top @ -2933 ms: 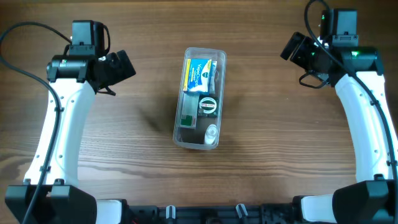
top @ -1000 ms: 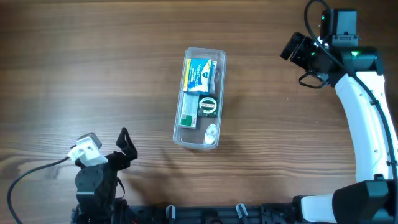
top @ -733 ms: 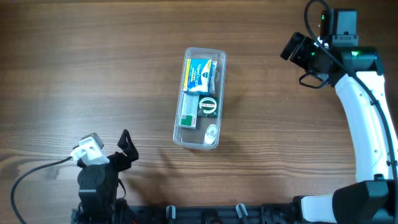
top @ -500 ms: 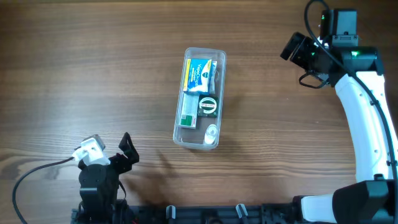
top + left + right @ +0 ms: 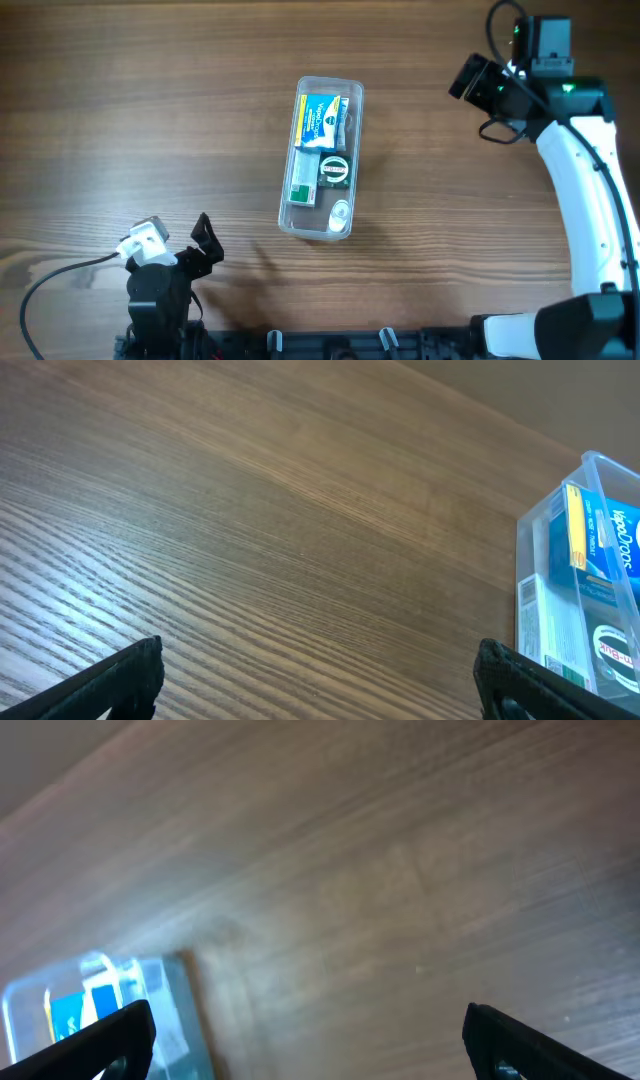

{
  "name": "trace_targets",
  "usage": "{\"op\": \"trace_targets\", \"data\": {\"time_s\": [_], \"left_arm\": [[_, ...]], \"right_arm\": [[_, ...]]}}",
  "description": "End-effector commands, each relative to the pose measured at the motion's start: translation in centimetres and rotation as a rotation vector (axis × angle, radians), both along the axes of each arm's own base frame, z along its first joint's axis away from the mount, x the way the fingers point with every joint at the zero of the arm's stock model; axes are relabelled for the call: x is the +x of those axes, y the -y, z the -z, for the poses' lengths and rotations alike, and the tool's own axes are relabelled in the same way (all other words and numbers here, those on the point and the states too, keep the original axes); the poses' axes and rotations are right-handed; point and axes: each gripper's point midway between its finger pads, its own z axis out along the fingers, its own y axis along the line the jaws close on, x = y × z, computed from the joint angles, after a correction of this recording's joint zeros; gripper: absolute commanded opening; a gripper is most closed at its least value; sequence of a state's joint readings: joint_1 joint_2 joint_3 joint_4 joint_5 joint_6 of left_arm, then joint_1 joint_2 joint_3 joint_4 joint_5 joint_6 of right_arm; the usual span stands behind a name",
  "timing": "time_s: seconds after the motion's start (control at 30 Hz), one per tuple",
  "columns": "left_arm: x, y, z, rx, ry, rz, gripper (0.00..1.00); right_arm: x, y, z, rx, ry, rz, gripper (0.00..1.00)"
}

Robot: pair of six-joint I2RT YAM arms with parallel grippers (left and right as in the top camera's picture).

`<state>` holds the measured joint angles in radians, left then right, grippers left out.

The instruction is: Pack container

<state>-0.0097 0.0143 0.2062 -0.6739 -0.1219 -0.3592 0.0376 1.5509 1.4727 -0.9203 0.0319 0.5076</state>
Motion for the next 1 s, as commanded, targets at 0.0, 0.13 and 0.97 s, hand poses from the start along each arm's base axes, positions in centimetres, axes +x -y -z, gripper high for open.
{"op": "trace_targets", "data": {"time_s": [0.0, 0.13, 0.97], "left_arm": [[0.0, -0.2, 0.1, 0.011, 0.002, -0.003, 1.0], [0.0, -0.2, 0.1, 0.011, 0.002, -0.003, 1.0], [0.0, -0.2, 0.1, 0.011, 0.002, -0.003, 1.0]], "right_arm": [[-0.7, -2.0, -4.1, -0.143, 0.211, -0.202, 1.0], [-2.6, -4.3, -5.3, -0.274, 0.478, -0.428, 1.0], [-16.3, -1.8, 5.1, -0.347, 0.81, -0.421, 1.0]]}}
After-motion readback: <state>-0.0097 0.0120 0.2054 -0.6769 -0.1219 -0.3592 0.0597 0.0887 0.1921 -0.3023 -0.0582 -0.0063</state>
